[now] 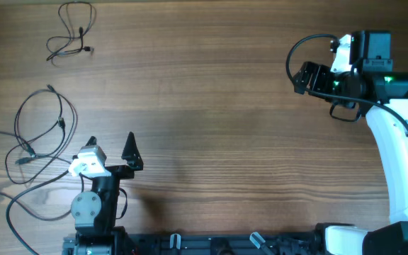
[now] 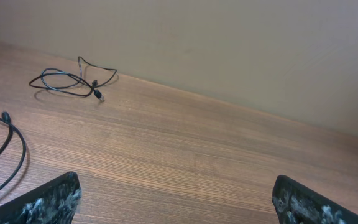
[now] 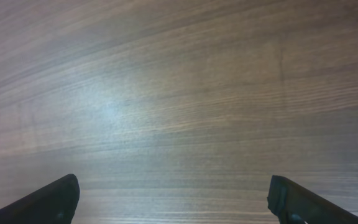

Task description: Untangle cables

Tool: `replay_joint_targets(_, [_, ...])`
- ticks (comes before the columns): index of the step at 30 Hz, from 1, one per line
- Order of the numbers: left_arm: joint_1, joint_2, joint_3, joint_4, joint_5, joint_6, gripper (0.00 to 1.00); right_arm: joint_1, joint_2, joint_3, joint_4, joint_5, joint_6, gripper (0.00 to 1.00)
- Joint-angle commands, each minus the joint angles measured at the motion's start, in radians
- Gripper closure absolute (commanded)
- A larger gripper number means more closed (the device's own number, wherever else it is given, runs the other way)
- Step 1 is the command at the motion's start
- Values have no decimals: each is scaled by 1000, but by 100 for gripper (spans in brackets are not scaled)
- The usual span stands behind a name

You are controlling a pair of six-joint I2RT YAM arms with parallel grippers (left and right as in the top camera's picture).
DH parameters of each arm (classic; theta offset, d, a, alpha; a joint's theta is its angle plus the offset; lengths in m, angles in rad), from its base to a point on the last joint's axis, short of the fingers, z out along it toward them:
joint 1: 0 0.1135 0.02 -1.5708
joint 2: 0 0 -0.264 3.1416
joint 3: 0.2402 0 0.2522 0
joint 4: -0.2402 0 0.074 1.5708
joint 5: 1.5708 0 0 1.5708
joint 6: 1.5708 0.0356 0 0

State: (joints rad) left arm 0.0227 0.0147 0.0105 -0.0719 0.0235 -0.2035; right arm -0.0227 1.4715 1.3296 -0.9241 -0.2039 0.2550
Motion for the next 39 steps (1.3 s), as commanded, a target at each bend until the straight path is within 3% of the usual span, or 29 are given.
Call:
replay_joint_targets(1, [8, -8, -5, -5, -7, 16, 0, -1, -55, -69, 50, 47, -19, 0])
replay_joint_targets(8, [8, -8, -5, -5, -7, 16, 0, -1, -280, -483, 370, 47, 69, 0])
replay_joint_targets(15, [8, -8, -5, -5, -6, 16, 0, -1, -500, -921, 814, 48, 248, 0])
replay_joint_targets(23, [8, -8, -5, -5, -7, 16, 0, -1, -759, -1233, 1250, 48, 242, 0])
replay_joint_targets(26, [8, -8, -5, -5, -6, 16, 0, -1, -854, -1310, 1303, 71, 243, 0])
replay_joint_targets(34, [8, -8, -5, -5, -7, 16, 0, -1, -1046, -1324, 1114, 161, 228, 0])
replay_joint_targets(39, [8, -8, -5, -4, -7, 16, 0, 4, -1161, -1324, 987, 163, 29, 0])
